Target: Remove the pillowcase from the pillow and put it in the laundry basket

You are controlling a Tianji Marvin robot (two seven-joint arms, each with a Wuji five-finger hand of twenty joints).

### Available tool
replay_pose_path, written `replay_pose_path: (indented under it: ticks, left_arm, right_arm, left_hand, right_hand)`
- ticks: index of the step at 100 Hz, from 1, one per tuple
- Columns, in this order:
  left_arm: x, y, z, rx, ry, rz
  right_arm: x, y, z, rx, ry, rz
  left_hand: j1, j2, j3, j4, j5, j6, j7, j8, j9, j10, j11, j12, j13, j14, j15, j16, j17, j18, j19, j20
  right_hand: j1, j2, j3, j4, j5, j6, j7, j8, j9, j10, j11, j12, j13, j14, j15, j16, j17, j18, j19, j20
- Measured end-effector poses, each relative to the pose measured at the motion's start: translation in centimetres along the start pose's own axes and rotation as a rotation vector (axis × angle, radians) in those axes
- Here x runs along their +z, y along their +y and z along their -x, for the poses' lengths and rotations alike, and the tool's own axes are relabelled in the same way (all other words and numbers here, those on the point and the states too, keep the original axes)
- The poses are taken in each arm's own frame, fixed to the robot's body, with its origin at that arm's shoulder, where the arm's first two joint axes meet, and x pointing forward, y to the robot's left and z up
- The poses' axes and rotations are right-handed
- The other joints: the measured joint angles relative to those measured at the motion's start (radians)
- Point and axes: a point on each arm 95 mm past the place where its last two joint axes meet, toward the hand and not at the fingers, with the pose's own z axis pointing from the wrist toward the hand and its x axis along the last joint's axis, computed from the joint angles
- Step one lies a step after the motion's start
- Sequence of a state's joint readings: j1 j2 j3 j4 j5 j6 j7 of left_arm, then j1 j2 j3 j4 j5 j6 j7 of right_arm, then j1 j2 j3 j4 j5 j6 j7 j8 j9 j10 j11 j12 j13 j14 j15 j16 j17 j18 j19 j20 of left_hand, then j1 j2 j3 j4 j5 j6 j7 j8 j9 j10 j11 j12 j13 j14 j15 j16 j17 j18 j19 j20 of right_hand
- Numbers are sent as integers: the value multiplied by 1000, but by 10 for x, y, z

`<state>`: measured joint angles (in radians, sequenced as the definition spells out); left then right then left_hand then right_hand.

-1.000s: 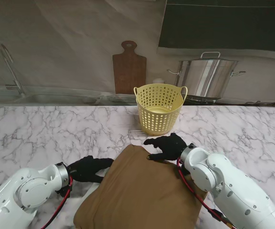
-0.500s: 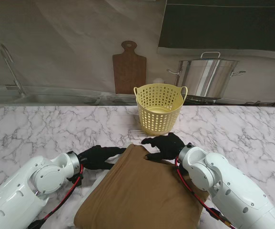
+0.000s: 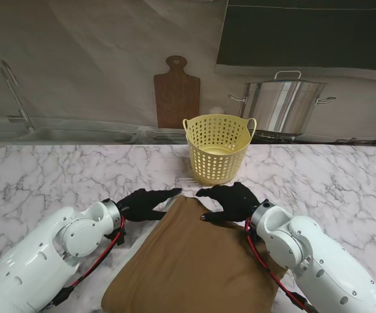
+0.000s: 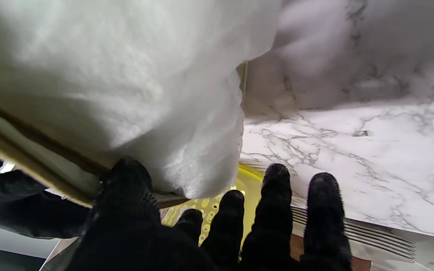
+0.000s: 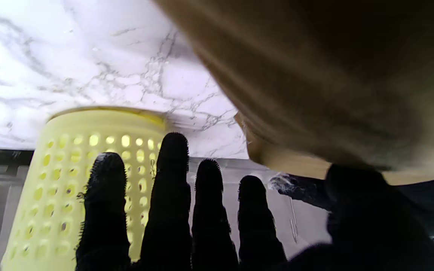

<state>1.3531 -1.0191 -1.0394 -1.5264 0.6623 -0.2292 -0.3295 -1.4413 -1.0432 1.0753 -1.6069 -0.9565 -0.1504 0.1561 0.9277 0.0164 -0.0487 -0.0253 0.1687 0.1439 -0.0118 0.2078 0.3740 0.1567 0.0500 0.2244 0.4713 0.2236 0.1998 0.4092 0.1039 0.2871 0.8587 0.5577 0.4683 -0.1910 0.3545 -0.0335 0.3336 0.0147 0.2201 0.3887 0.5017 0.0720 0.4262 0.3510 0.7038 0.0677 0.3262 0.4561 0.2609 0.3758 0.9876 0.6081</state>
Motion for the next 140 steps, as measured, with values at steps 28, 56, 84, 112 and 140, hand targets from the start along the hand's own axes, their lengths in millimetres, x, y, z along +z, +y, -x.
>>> replay_pose_path:
  ticks: [28,56,84,112,140]
  left_arm:
    - [9,-1,0,-9,-15,4]
    - [21,-3,-1,-19,-27,15]
    - [33,-11,-5,-21,-39,-4]
    - [40,-16,-7,-25,-42,-7]
    - [45,-8,-4,-61,-52,40]
  right_arm:
    - [-37,5,2,43,-79,117]
    - [-46,-5,-7,-11,-83,3]
    - [-36,-20,-19,-7,-67,-74]
    - [-19,-28,-21,-14,-2,66]
    - [-11,-27,-26,-23,93,185]
  left_hand:
    - [7,0,0,0,0,3,0,-12,0,0,0,2,0,0,1,7,0,0,0,0]
    - [28,0,0,0,0,4,0,-14,0,0,0,4,12,0,3,7,0,0,0,0]
    - [81,0,0,0,0,-2,1,-15,11,-2,19,6,14,1,4,8,1,0,0,0]
    - [91,0,0,0,0,-3,1,-15,35,-3,20,7,23,1,9,8,4,0,0,0]
    - [103,0,3,0,1,-4,1,-13,45,-4,21,7,23,1,9,9,11,0,0,0]
  right_hand:
    - [-144,20,25,-1,0,79,-25,-25,-39,76,-73,-97,-50,62,-103,-90,-41,0,-65,-46]
    - [-293,23,67,-23,-1,135,-64,-38,-64,114,-194,-182,-62,74,-139,-110,-77,21,-128,-86]
    - [-88,-193,154,-41,-76,95,81,283,42,-11,55,-15,277,39,51,-6,112,5,34,-42]
    - [99,-429,382,-180,194,-85,511,308,433,-85,303,264,523,-40,450,131,371,-141,296,-10]
    - [148,-453,408,-191,288,-177,665,238,482,-85,313,313,548,-44,506,140,401,-152,307,-24]
